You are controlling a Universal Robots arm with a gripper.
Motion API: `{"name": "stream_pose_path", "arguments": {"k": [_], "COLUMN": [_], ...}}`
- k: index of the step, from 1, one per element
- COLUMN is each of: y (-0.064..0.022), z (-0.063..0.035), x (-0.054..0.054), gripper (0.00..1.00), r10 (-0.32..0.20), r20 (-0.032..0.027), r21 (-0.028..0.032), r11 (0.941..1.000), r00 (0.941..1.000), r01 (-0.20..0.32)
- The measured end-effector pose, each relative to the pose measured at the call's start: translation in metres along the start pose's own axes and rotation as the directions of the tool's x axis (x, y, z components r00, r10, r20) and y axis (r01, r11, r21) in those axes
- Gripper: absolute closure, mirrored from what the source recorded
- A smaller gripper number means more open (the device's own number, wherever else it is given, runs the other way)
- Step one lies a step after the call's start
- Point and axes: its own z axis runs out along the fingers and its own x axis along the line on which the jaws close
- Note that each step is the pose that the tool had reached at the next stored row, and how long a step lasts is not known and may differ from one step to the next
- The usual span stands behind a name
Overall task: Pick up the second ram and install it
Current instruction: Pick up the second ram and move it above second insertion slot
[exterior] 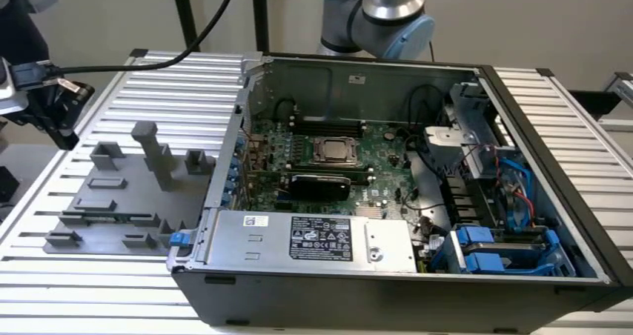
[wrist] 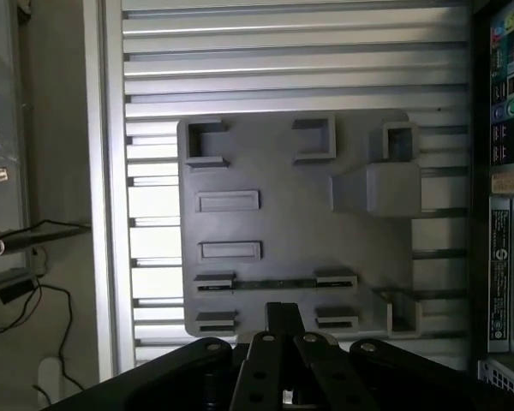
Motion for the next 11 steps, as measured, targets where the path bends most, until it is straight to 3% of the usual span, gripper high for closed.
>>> {"name": "stream_pose_path", "arguments": {"k": [11], "y": [0.0001], "z": [0.0005], "x": [0.0], "gripper": [1.0], "r10": [0.0], "r20": [0.0004], "r21": [0.0009], "r11": [1.0], "r00": [1.0], "r01": [0.0]}}
